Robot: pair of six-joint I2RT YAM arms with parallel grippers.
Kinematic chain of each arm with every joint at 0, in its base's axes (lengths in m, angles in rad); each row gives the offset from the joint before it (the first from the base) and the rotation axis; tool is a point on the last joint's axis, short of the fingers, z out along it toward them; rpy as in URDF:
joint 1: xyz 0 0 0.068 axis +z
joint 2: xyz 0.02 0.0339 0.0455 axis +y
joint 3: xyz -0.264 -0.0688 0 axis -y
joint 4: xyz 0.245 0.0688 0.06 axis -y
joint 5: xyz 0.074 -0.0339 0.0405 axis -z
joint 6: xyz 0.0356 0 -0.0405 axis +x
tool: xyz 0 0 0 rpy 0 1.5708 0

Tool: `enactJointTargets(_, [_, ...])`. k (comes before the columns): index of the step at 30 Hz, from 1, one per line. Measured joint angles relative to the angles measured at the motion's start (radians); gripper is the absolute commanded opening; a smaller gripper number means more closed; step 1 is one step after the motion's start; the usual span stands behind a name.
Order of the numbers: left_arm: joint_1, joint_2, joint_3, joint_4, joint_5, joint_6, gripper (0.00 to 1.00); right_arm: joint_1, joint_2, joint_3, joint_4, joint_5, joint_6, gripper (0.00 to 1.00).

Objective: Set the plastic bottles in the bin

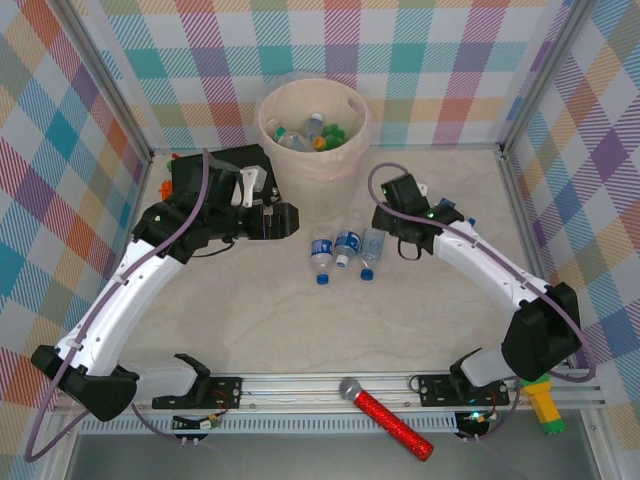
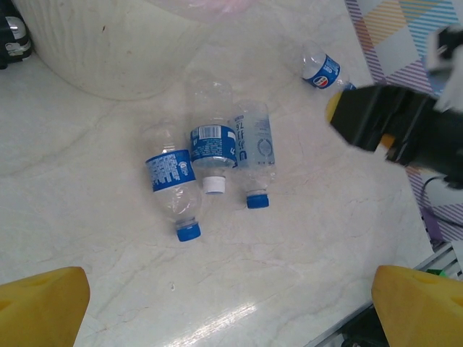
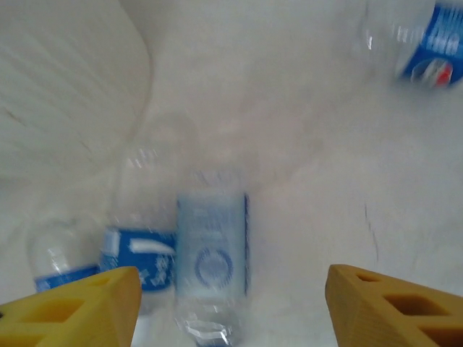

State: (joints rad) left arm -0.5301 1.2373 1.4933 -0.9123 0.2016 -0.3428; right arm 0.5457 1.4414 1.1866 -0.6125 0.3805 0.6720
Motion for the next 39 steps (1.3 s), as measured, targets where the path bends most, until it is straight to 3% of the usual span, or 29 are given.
enactJointTargets(12, [0.0,0.0,-0.014,0.002,-0.001,0.0,1.0,0.123,0.127,-0.101,-0.018,-0.095,0.178,0.58])
enactJointTargets(18, [0.0,0.0,-0.017,0.001,-0.002,0.003,1.0,0.126,0.171,-0.126,-0.008,-0.112,0.212,0.54])
enactJointTargets(35, [0.0,0.0,-0.017,-0.002,-0.009,0.023,0.99,0.134,0.277,-0.127,0.061,-0.151,0.218,0.55])
enactJointTargets(39, [0.0,0.001,-0.017,-0.002,-0.011,0.023,1.0,0.14,0.284,-0.127,0.062,-0.151,0.218,0.5])
